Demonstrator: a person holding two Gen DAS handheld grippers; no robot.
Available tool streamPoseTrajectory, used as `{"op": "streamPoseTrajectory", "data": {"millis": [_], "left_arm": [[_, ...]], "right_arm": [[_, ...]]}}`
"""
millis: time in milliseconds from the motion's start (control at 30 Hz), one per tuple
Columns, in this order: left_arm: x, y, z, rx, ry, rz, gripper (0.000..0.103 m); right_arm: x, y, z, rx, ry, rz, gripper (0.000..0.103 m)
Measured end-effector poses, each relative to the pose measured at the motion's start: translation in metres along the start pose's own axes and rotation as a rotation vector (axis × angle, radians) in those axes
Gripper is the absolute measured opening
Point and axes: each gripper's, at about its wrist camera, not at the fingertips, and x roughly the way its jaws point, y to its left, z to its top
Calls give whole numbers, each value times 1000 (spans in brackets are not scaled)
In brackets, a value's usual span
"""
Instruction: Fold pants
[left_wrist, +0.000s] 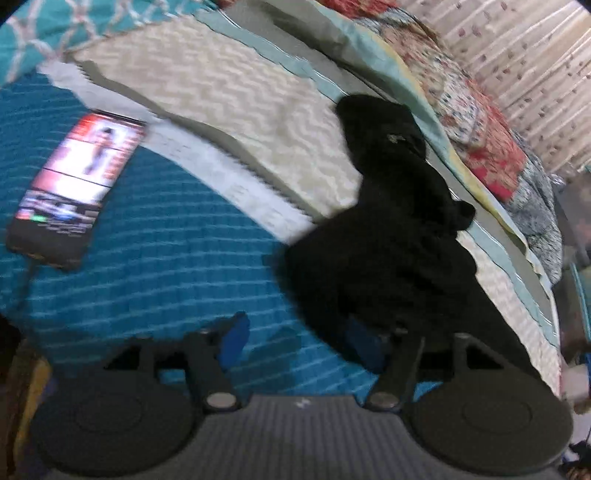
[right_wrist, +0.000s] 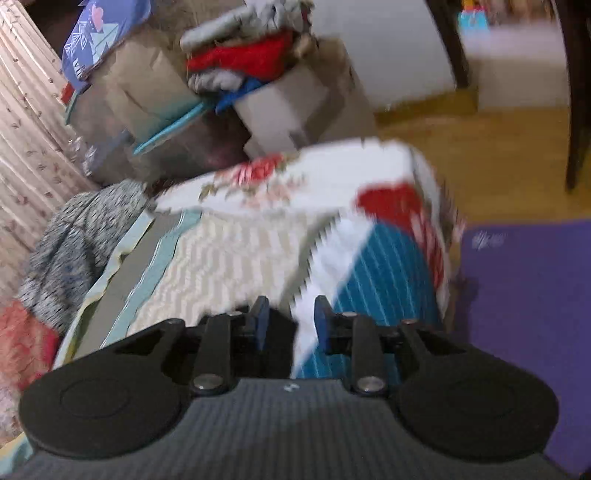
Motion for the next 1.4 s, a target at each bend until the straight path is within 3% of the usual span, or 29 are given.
{"op": "streamPoseTrajectory", "data": {"millis": [67, 167, 233, 333, 400, 433, 467, 500, 567, 733, 833, 900, 967, 1033, 1100, 1200, 1267, 1400], "left_arm": [[16, -7, 3, -14, 8, -14, 83], [45, -12, 6, -55, 32, -15, 85], [56, -14, 9, -76, 19, -25, 90], [66, -17, 14, -96, -4, -22, 88], [68, -20, 18, -104, -7, -16, 51], [68, -22, 19, -105, -6, 0, 42], [65, -23, 21, -106, -4, 6, 26], [60, -24, 21, -107, -3, 0, 23], [43, -25, 22, -113, -9, -35, 21], [-17, -26, 20, -64, -31, -54, 20], [-28, -23, 6, -10, 0, 20, 24], [-20, -16, -6, 16, 54, 83, 40], [-14, -6, -17, 19, 102, 143, 42], [-19, 8, -20, -15, 92, 119, 44], [-28, 17, -14, -59, 46, 78, 44], [-27, 9, 6, -36, -24, 45, 44], [-12, -9, 21, 20, -50, 36, 44], [25, -69, 39, 239, -141, 73, 44]], "right_arm": [[4, -1, -8, -12, 52, 82, 32], [-4, -3, -26, -31, 111, 190, 40], [-8, -3, -35, -60, 142, 216, 43], [3, 6, -38, -86, 149, 194, 46], [15, 9, -38, -57, 156, 188, 47], [24, 11, -38, -45, 161, 188, 47], [32, 14, -38, -42, 168, 184, 47], [39, 18, -38, -50, 179, 183, 38], [48, 26, -39, -90, 184, 157, 9], [16, 35, -22, -130, -2, 151, 9], [10, 38, -25, -213, 0, 96, 9], [16, 34, -33, -253, 50, 36, 15], [12, 26, -37, -262, 26, -54, 22], [-2, 17, -36, -230, -41, -95, 37], [-20, 18, -35, -222, -146, -108, 37], [-32, 62, -40, -400, -163, 26, 37], [-35, 109, -53, -537, -111, 169, 37], [-40, 217, -100, -746, 45, 487, 37]]}}
